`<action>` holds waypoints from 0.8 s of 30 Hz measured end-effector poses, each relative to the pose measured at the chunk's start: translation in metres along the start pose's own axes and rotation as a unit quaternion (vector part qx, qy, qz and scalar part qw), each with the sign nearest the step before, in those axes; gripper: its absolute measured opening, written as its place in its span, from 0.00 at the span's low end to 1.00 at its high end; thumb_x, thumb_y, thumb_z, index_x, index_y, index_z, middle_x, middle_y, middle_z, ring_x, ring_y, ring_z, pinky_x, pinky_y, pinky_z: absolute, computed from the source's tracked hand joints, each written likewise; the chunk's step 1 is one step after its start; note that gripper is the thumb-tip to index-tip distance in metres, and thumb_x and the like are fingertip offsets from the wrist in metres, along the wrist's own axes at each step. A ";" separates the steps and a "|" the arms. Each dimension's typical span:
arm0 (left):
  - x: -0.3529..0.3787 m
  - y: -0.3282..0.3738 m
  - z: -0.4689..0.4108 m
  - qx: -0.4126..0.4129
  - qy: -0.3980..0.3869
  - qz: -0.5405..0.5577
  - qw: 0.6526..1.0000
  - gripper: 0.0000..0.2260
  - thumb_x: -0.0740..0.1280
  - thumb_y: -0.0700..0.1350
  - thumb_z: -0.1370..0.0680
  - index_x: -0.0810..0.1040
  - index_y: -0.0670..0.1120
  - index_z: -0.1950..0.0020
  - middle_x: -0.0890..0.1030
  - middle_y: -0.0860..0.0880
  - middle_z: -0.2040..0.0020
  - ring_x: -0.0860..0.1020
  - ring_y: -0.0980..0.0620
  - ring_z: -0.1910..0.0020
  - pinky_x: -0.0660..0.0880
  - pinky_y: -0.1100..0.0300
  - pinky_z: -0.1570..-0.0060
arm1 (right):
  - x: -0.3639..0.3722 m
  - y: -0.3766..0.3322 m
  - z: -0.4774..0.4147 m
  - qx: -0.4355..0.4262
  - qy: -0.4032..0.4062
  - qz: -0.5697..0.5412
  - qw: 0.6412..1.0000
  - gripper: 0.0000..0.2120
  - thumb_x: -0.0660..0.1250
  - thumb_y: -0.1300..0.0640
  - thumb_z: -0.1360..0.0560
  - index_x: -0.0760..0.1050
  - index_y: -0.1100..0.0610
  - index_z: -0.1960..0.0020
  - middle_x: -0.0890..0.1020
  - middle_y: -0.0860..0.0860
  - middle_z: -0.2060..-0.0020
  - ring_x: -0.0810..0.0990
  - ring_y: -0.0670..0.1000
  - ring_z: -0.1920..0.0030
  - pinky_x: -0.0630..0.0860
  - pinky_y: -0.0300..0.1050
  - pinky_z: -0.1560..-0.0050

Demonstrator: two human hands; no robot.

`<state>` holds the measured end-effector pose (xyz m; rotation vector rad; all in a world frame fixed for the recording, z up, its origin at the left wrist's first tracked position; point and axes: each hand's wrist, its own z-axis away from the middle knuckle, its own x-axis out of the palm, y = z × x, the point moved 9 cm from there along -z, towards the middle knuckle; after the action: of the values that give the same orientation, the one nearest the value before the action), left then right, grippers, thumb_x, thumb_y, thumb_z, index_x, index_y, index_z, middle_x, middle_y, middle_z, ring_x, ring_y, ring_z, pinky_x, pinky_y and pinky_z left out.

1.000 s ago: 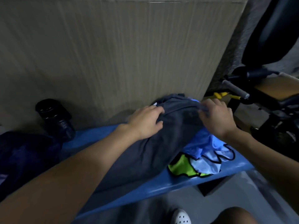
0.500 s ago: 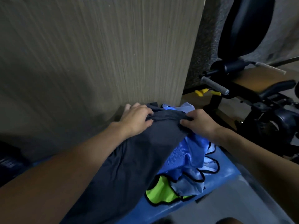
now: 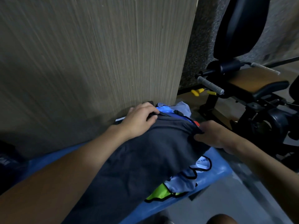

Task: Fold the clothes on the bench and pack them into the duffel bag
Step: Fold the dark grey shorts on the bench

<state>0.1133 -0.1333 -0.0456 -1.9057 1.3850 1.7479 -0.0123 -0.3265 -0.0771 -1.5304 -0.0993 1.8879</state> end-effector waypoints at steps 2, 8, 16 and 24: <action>-0.008 -0.019 0.004 -0.027 0.029 0.024 0.999 0.13 0.64 0.47 0.21 0.79 0.49 0.37 0.77 0.53 0.38 0.76 0.50 0.38 0.72 0.43 0.37 | -0.003 -0.013 -0.004 -0.013 0.027 -0.010 0.999 0.08 0.71 0.54 0.29 0.74 0.54 0.53 0.78 0.52 0.57 0.77 0.53 0.57 0.72 0.42 0.61; -0.004 -0.070 0.014 -0.140 -0.028 0.029 0.989 0.18 0.69 0.47 0.20 0.77 0.45 0.31 0.78 0.50 0.35 0.77 0.50 0.36 0.71 0.53 0.32 | -0.014 -0.081 -0.012 -0.177 0.161 -0.002 0.971 0.13 0.68 0.50 0.26 0.76 0.50 0.42 0.79 0.49 0.47 0.75 0.56 0.41 0.71 0.56 0.39; -0.011 -0.078 0.012 -0.121 0.024 0.079 0.989 0.06 0.68 0.41 0.20 0.81 0.50 0.55 0.81 0.54 0.55 0.79 0.54 0.52 0.78 0.50 0.45 | 0.013 -0.114 -0.062 -0.147 0.089 0.029 0.985 0.18 0.68 0.44 0.25 0.76 0.50 0.38 0.82 0.49 0.45 0.77 0.52 0.40 0.66 0.56 0.33; -0.012 -0.083 0.003 -0.107 -0.006 0.067 0.992 0.11 0.66 0.45 0.19 0.75 0.51 0.37 0.80 0.52 0.40 0.78 0.52 0.40 0.75 0.52 0.38 | 0.002 -0.110 -0.088 -0.116 0.119 -0.042 0.985 0.05 0.63 0.50 0.28 0.73 0.48 0.62 0.79 0.47 0.62 0.79 0.55 0.53 0.75 0.45 0.53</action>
<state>0.1735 -0.0814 -0.0712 -1.9429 1.3999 2.0432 0.1159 -0.2728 -0.0542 -1.8680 -0.2779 1.6596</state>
